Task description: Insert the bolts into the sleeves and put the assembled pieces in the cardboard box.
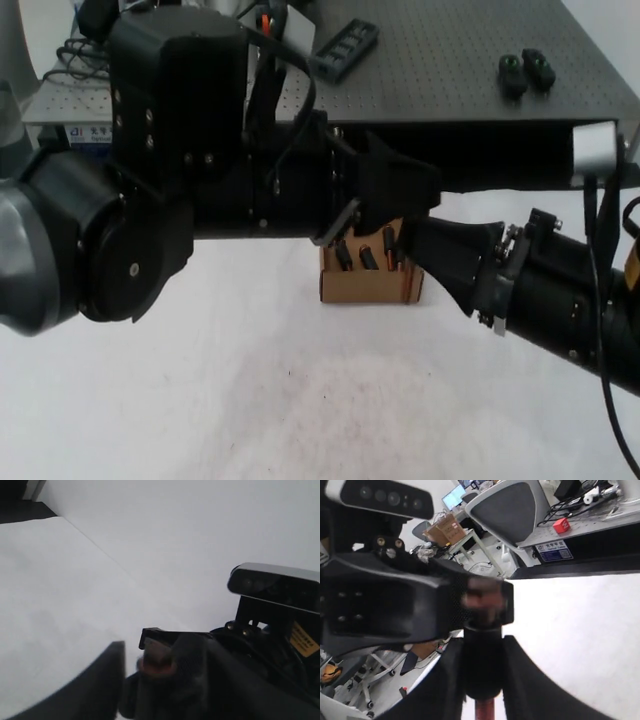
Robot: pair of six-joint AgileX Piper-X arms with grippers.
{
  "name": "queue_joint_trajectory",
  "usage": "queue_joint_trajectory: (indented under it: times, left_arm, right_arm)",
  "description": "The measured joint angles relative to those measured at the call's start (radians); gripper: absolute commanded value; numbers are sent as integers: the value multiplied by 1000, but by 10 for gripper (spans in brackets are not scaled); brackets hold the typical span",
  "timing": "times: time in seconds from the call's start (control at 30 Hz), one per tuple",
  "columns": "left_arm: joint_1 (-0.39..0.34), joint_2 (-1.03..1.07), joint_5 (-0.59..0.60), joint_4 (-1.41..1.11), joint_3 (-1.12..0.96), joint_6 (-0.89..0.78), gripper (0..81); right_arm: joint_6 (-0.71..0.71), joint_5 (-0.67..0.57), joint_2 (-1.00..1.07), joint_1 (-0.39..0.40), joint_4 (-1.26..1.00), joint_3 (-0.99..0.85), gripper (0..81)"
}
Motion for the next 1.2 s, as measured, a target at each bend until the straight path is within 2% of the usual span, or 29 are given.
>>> queue_joint_trajectory:
  times: [0.1,0.23,0.43,0.6,0.77,1.0,1.2]
  left_arm:
    - [0,-3,-17,5,0,-5,449]
    - [16,-8,-58,82,0,40,338]
    - [71,-116,-288,219,104,126,143]
    - [102,-346,-432,237,278,154,41]
    - [101,-485,-489,242,369,159,1]
    - [101,-711,-603,346,496,158,6]
    - [101,-871,-702,504,572,155,6]
  right_arm:
    - [-38,34,0,-9,0,1,29]
    - [-83,74,6,-31,5,-2,29]
    - [-185,139,83,-69,137,-100,29]
    - [-264,205,229,-78,266,-239,29]
    - [-307,274,495,-78,390,-476,29]
    - [-338,347,839,-78,609,-785,28]
    - [-354,425,985,-81,690,-917,28]
